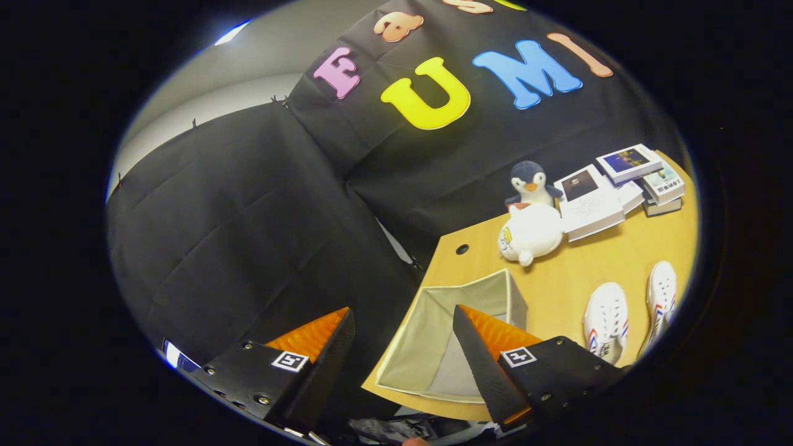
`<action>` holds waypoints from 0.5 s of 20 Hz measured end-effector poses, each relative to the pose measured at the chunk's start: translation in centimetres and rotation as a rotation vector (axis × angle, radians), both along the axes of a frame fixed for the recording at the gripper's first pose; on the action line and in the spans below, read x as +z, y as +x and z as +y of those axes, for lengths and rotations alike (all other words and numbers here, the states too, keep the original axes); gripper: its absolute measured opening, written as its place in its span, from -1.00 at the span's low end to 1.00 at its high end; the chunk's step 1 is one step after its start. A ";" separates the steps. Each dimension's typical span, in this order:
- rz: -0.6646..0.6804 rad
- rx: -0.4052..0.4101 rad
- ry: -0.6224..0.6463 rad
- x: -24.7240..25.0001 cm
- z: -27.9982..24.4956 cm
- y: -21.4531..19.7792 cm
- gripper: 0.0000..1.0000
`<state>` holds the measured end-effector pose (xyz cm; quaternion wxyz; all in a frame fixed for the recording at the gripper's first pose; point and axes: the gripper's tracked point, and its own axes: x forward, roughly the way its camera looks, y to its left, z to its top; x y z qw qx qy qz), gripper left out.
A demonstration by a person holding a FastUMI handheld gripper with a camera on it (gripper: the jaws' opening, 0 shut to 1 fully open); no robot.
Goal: Open the storage box then place both shoes into the box .Put the left shoe in first, then the right shoe, with the right side of both shoes facing outward in a uniform manner.
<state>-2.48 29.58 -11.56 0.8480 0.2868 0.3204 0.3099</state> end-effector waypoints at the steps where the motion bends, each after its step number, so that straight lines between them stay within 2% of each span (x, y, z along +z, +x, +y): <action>1: -0.005 -0.013 -0.023 -0.6 -1.0 0.2 0.94; 10: 0.013 -0.099 -0.194 -5.2 -9.1 2.0 0.95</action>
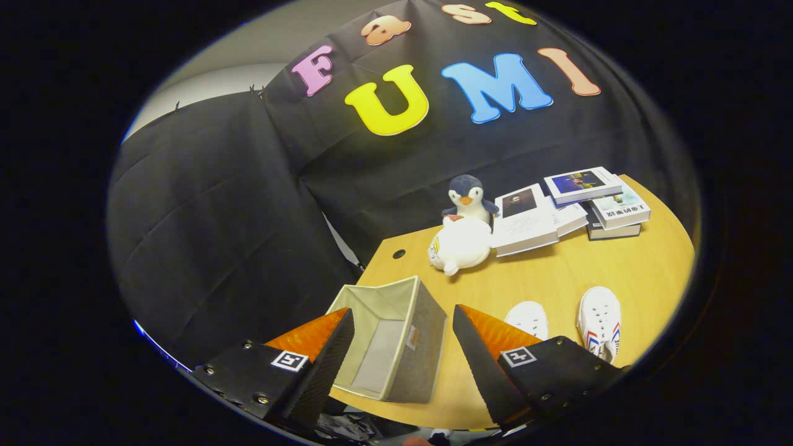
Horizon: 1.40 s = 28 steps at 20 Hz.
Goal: Open the storage box then place both shoes into the box .Put the left shoe in first, then the right shoe, with the right side of both shoes facing outward in a uniform manner.
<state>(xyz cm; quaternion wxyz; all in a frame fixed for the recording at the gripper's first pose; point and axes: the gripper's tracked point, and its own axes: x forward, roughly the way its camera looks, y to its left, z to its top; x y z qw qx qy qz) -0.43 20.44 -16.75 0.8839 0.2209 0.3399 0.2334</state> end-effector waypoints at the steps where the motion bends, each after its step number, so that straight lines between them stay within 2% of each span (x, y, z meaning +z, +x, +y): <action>1: 0.005 -0.010 -0.017 -0.6 -0.9 0.2 0.95; 12: 0.132 -0.049 -0.174 -9.8 -7.7 2.0 0.95; 16: 0.204 -0.034 -0.233 -14.7 -9.0 1.8 0.95; 24: 0.346 0.013 -0.276 -20.7 -9.5 0.2 0.93; 26: 0.372 0.023 -0.284 -21.6 -9.5 0.0 0.91; 28: 0.396 0.033 -0.293 -22.6 -9.3 -0.2 0.80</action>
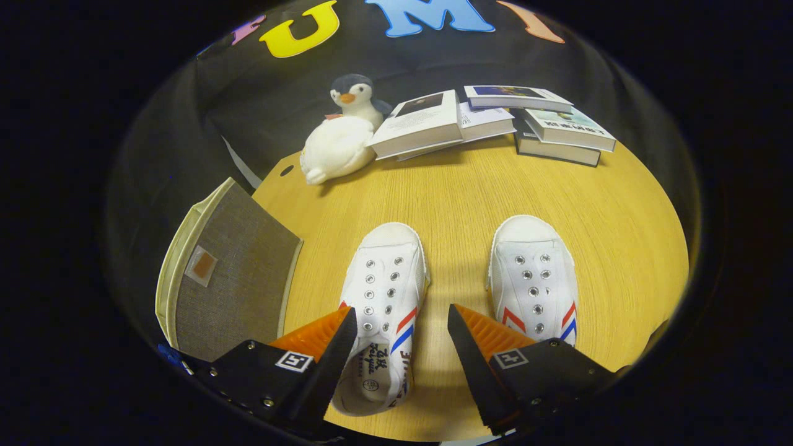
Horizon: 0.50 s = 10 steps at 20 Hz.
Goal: Open the storage box then place both shoes into the box .Put the left shoe in first, then the right shoe, with the right side of both shoes facing outward in a uniform manner.
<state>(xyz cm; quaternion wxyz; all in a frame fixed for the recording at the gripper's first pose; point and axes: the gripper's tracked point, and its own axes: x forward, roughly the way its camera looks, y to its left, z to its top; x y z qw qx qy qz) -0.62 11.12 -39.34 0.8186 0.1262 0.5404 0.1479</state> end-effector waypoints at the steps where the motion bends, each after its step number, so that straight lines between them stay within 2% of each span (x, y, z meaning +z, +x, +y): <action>1: 0.012 0.006 -0.008 -0.4 0.0 -0.1 0.80; 3: 0.031 0.015 -0.031 -0.9 -0.3 -0.3 0.80; 4: 0.041 0.007 -0.023 -2.0 0.2 -0.3 0.66; 5: 0.059 -0.005 -0.010 -2.1 0.2 -0.5 0.40; 9: 0.124 -0.028 0.086 -2.3 0.8 -0.6 0.40; 10: 0.129 -0.064 0.104 -2.4 1.0 -1.1 -0.03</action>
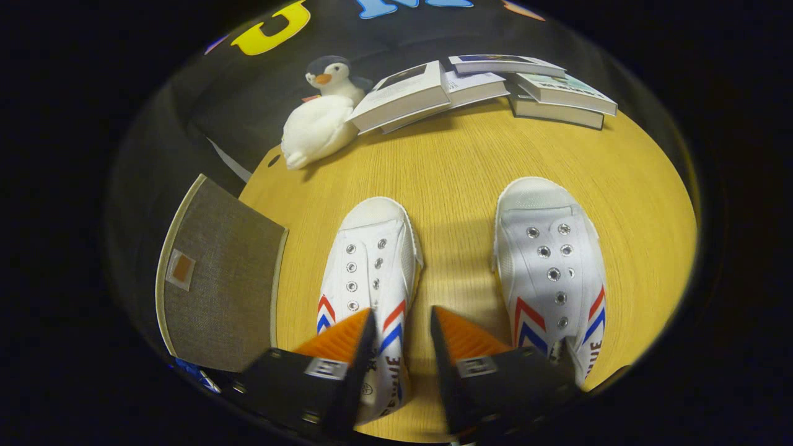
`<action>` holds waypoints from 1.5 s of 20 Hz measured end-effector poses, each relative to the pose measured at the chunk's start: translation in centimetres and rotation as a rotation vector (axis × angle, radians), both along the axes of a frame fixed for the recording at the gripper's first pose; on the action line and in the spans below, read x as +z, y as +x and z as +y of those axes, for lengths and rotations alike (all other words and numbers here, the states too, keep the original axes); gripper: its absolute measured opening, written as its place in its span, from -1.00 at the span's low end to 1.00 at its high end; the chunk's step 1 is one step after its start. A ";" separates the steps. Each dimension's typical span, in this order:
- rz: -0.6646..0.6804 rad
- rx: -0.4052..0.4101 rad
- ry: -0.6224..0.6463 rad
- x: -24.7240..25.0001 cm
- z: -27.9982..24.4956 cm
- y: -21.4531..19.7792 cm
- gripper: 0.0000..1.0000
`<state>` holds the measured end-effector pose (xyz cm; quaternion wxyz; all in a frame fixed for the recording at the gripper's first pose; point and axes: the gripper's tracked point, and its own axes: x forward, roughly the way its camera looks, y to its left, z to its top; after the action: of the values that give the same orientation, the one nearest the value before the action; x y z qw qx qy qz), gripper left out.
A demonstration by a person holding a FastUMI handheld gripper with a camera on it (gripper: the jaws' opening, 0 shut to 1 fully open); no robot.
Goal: Open the storage box then place both shoes into the box .Put the left shoe in first, then the right shoe, with the right side of both shoes facing outward in a uniform manner.
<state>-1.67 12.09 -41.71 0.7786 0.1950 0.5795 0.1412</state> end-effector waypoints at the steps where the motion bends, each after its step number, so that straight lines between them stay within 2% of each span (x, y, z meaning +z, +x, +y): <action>1: 0.017 -0.003 0.005 0.1 0.0 -0.2 -0.46; 3: 0.010 -0.010 0.003 0.7 -0.3 0.3 -0.45; 5: 0.038 -0.042 0.014 0.0 0.2 0.2 -0.79; 7: 0.057 -0.050 0.026 0.1 0.4 -0.1 -0.79; 8: 0.044 -0.096 0.027 1.6 -0.7 0.5 -0.79; 9: 0.053 -0.113 0.026 0.2 0.0 0.0 -1.00; 13: 0.105 -0.201 0.119 1.5 0.2 -0.3 -1.00; 19: 0.043 -0.239 0.209 7.4 1.3 1.3 -1.00; 30: -0.024 -0.229 0.318 17.3 8.2 3.0 -1.00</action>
<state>1.37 20.29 -24.42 0.7557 0.3785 0.5147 0.1440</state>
